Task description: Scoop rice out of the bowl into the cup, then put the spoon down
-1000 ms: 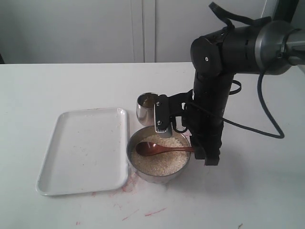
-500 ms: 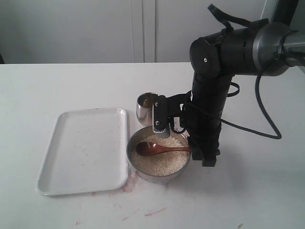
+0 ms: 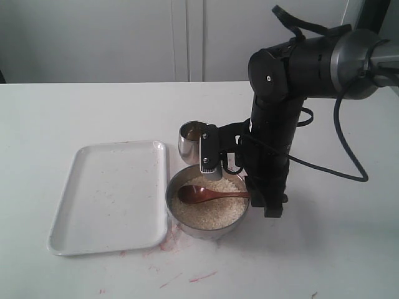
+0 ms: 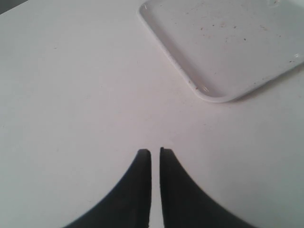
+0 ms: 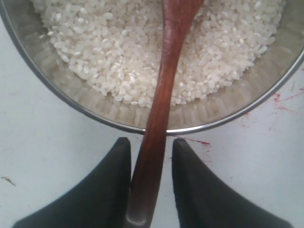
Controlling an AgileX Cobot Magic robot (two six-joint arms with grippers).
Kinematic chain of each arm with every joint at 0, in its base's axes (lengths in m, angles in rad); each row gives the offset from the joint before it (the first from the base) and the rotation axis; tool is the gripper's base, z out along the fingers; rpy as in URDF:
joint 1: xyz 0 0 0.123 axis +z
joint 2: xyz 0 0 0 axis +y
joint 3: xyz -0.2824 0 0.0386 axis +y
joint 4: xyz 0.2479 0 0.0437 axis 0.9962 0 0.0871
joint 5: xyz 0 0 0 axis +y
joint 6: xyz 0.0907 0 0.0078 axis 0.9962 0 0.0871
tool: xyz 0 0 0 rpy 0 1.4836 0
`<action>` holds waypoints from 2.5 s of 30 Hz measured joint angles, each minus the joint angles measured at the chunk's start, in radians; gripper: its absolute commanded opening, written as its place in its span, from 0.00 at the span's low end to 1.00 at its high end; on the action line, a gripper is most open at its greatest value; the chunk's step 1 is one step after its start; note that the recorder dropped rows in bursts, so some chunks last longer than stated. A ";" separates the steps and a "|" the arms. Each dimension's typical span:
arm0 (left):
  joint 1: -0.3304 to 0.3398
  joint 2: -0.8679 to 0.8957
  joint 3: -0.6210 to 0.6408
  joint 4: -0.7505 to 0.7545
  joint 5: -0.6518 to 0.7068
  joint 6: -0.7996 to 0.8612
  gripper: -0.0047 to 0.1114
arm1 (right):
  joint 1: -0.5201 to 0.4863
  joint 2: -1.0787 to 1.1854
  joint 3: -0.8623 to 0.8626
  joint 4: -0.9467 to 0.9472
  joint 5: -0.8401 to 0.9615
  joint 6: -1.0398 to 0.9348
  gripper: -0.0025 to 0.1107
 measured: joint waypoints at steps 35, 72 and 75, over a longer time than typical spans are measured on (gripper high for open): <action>0.000 0.000 0.000 0.000 0.000 0.000 0.16 | 0.000 -0.037 0.000 -0.064 0.000 0.000 0.02; 0.000 0.000 0.000 0.000 0.000 0.000 0.16 | 0.377 -0.214 0.000 -0.760 0.175 0.618 0.02; 0.000 0.000 0.000 0.000 0.000 0.000 0.16 | 0.398 -0.177 0.000 -0.760 0.175 0.632 0.02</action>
